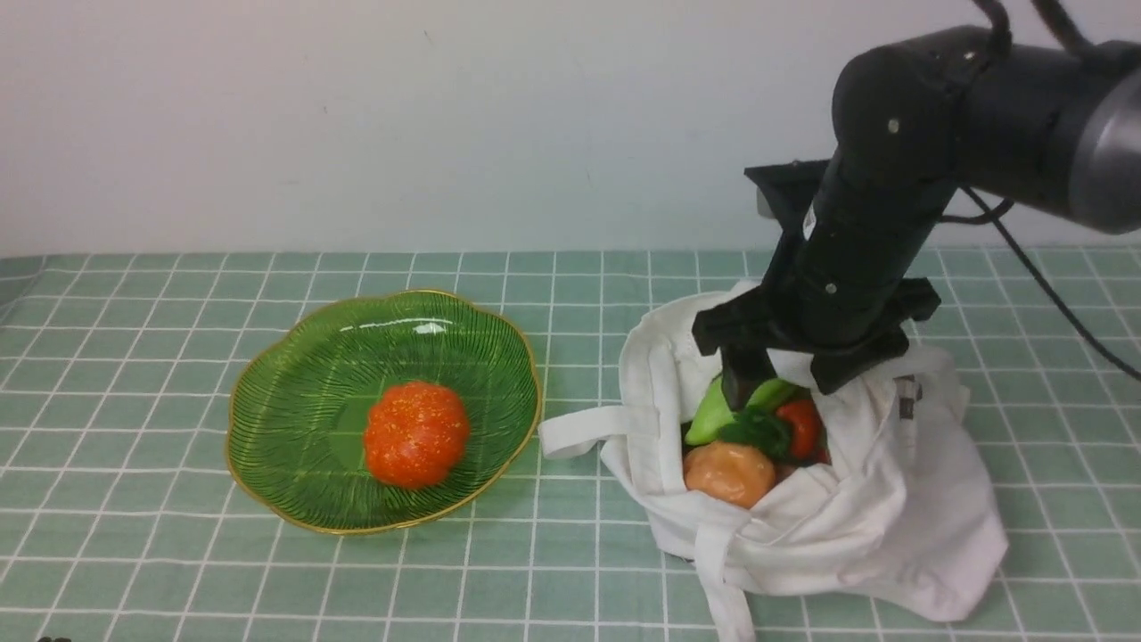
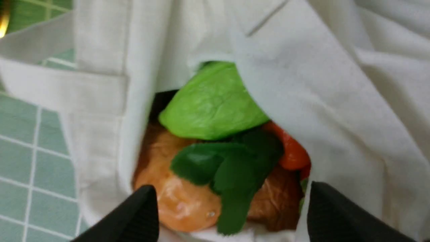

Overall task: Take vegetables from cloth bag on blue coffee tablecloth place on plate.
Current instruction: 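Reach into the bag and grasp the item inside with the right gripper, then take the potato out of the bag and place it in the dish with the right gripper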

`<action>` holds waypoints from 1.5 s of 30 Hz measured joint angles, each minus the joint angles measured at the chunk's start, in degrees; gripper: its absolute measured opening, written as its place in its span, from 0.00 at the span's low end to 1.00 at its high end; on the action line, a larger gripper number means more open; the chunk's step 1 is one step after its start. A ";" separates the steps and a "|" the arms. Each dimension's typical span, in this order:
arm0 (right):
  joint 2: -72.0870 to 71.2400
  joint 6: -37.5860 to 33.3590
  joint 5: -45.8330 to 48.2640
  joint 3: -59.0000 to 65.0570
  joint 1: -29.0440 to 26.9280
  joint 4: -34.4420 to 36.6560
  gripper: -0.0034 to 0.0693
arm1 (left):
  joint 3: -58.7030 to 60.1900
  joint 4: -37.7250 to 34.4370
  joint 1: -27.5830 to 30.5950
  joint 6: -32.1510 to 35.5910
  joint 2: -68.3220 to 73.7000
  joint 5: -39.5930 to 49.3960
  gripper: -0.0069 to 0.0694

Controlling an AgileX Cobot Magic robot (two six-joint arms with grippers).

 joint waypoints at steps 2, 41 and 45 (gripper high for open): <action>-1.82 -0.33 0.12 0.00 1.68 0.36 0.79 | 0.00 0.00 0.00 0.00 0.00 0.00 0.08; 9.28 -1.89 0.64 1.89 6.47 -3.01 0.71 | 0.00 0.00 0.00 0.05 0.00 0.00 0.08; 5.47 -2.06 0.43 2.38 6.47 -4.26 0.71 | 0.00 0.00 0.00 0.05 0.00 0.00 0.08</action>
